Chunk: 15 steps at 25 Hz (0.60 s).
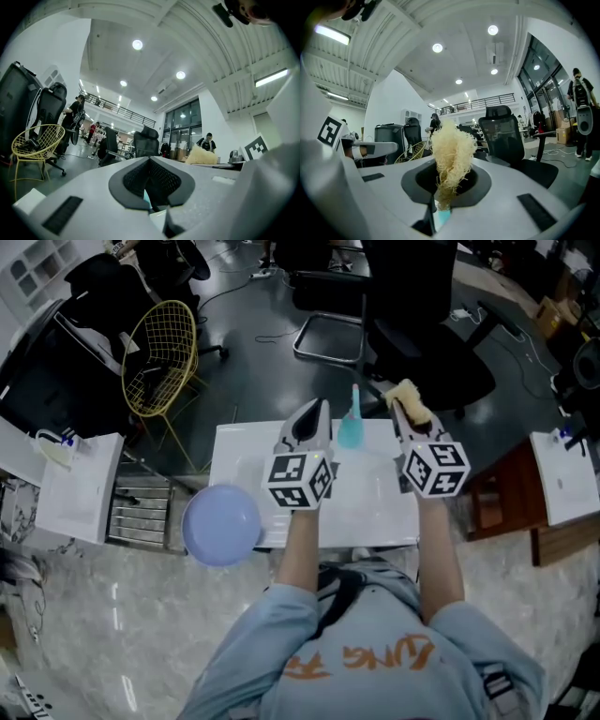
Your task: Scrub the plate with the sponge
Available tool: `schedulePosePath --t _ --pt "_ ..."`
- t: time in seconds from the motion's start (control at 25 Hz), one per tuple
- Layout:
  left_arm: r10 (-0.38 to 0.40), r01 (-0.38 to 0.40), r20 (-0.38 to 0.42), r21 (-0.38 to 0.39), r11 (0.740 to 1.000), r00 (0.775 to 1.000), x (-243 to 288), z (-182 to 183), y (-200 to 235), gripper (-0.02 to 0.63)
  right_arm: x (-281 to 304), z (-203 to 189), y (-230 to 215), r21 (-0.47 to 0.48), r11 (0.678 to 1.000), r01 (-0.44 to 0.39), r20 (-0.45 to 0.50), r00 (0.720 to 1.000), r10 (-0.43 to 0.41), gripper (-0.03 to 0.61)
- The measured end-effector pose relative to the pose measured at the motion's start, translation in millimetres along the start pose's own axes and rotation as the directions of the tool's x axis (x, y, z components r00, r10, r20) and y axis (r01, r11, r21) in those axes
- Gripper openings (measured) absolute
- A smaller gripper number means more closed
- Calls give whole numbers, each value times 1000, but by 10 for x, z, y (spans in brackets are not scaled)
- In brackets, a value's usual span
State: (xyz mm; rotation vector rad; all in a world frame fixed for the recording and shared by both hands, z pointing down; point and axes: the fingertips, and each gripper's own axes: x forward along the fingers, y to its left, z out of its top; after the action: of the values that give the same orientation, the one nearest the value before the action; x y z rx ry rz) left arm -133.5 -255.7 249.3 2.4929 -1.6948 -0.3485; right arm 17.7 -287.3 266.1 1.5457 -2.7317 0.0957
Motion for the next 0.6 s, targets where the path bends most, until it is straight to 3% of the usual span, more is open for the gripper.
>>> schedulePosePath --t 0.6 --pt "47 -48 -52 -10 999 998 139 -217 221 2 230 -143 -86 -17 1000 -26 -44 999 25 30"
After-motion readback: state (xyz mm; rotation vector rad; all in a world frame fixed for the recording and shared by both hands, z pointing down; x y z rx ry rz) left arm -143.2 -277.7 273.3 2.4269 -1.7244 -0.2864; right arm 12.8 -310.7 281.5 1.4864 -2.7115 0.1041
